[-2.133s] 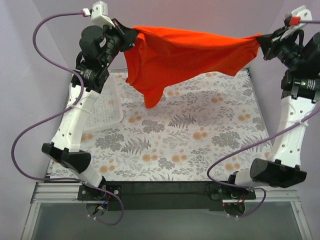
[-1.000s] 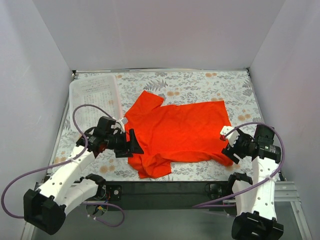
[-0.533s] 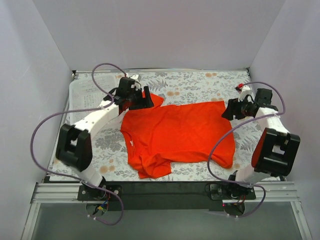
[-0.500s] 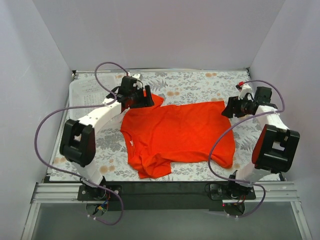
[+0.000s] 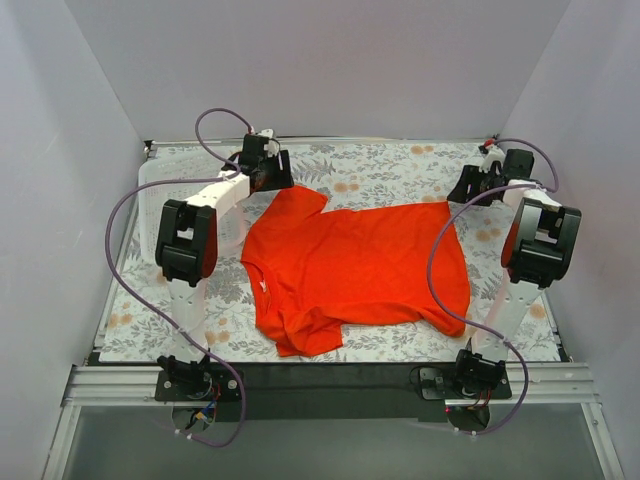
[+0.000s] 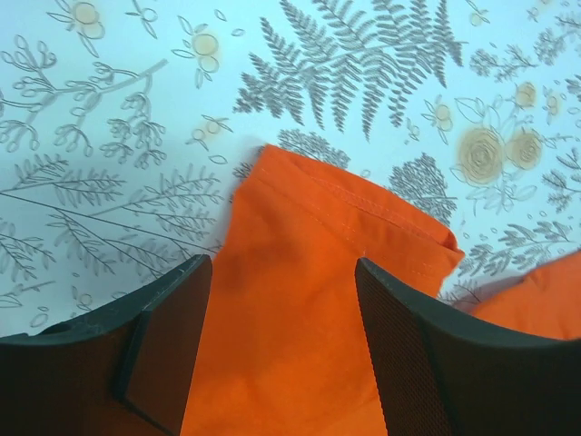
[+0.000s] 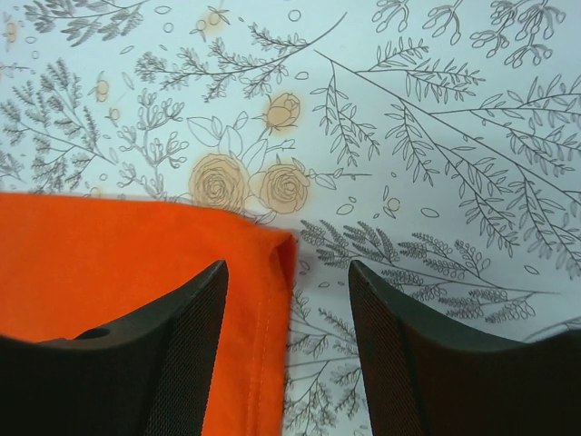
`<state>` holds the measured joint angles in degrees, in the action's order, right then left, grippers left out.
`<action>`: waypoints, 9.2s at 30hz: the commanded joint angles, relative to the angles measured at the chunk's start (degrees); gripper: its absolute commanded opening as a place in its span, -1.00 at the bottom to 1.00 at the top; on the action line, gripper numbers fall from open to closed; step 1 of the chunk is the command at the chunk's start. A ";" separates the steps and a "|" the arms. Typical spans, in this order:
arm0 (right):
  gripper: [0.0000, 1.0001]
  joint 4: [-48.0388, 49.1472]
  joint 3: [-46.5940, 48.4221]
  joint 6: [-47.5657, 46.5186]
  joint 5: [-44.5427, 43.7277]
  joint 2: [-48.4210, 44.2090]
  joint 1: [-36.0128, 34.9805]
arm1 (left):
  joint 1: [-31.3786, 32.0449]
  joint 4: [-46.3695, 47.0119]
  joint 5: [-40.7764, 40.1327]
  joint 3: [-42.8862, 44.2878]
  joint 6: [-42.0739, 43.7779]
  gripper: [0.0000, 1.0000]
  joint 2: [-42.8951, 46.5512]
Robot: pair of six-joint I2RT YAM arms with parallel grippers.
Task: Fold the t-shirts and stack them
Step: Flatten the tshirt out
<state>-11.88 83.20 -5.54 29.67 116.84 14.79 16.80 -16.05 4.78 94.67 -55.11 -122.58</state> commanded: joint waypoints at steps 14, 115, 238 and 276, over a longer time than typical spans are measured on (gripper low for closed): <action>-0.11 -1.57 7.24 3.96 -0.67 7.53 -2.75 | -2.65 -5.83 5.50 10.80 1.06 0.19 -8.02; -0.97 -7.37 24.33 -1.94 1.37 -68.24 -0.63 | -0.27 19.31 10.08 4.80 -1.49 -1.00 69.41; -0.97 -2.00 13.02 -2.11 -3.64 -74.73 2.00 | 6.23 28.81 8.49 -10.58 -5.27 -1.00 74.24; -0.97 57.85 -48.60 -8.87 -6.72 -39.03 0.94 | 5.09 48.58 -5.99 -12.77 -3.42 -1.00 6.41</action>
<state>33.19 27.20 -12.93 26.04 69.93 14.39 22.44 28.67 3.70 75.48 -58.33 -116.95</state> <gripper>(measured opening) 0.013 0.018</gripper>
